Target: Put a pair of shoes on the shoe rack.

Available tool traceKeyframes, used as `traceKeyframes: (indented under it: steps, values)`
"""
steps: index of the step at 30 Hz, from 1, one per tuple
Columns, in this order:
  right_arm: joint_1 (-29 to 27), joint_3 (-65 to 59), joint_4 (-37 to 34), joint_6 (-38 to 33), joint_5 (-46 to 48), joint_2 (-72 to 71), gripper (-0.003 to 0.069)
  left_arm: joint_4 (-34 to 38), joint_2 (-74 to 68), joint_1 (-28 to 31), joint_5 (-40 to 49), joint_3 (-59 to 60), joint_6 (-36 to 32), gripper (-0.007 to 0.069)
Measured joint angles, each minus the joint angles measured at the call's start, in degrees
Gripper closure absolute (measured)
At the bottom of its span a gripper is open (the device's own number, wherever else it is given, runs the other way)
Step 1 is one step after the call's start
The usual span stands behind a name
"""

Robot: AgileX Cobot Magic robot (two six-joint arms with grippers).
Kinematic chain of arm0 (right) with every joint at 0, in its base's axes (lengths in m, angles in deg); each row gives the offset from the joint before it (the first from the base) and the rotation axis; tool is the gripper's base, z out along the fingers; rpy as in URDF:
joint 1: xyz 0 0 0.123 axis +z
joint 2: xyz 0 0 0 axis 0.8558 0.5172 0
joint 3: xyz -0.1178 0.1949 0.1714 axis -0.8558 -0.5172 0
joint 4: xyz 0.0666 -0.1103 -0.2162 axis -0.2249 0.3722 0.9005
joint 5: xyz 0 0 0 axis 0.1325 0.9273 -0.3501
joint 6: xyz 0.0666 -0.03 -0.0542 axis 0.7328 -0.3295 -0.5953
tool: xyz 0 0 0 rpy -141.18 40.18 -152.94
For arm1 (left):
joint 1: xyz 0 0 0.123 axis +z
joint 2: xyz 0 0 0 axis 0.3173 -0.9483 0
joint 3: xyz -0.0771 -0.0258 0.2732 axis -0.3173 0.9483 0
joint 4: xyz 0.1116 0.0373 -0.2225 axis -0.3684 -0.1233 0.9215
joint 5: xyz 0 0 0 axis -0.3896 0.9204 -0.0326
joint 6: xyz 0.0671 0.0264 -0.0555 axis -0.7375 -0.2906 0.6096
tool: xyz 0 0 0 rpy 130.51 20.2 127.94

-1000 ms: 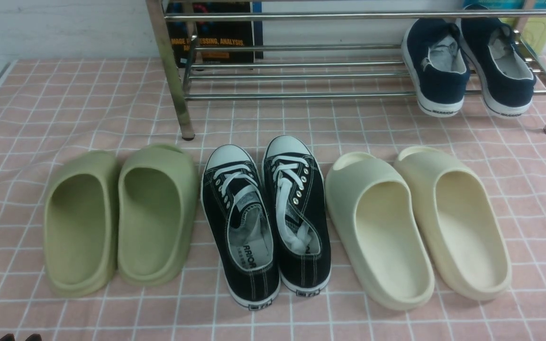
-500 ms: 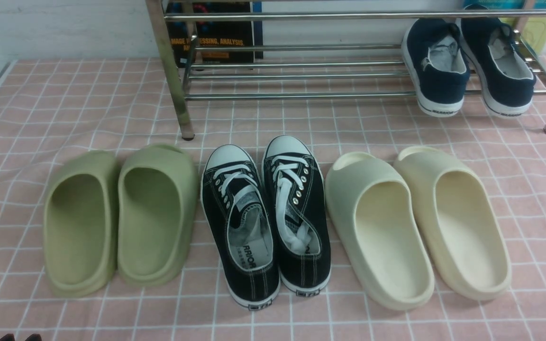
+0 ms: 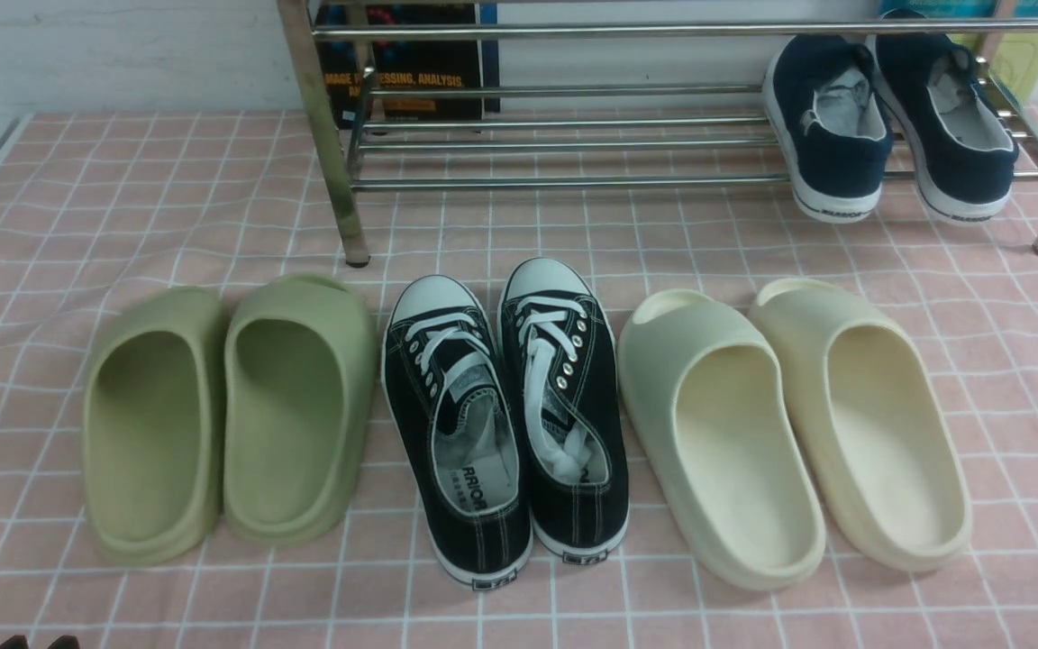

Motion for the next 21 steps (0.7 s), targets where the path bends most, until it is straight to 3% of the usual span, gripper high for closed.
traceKeyframes:
  steps: [21]
  values:
    - [0.00, 0.00, 0.00, 0.00, 0.00, 0.00, 0.0614, 0.00, 0.00, 0.00, 0.00, 0.00, 0.00, 0.0384]
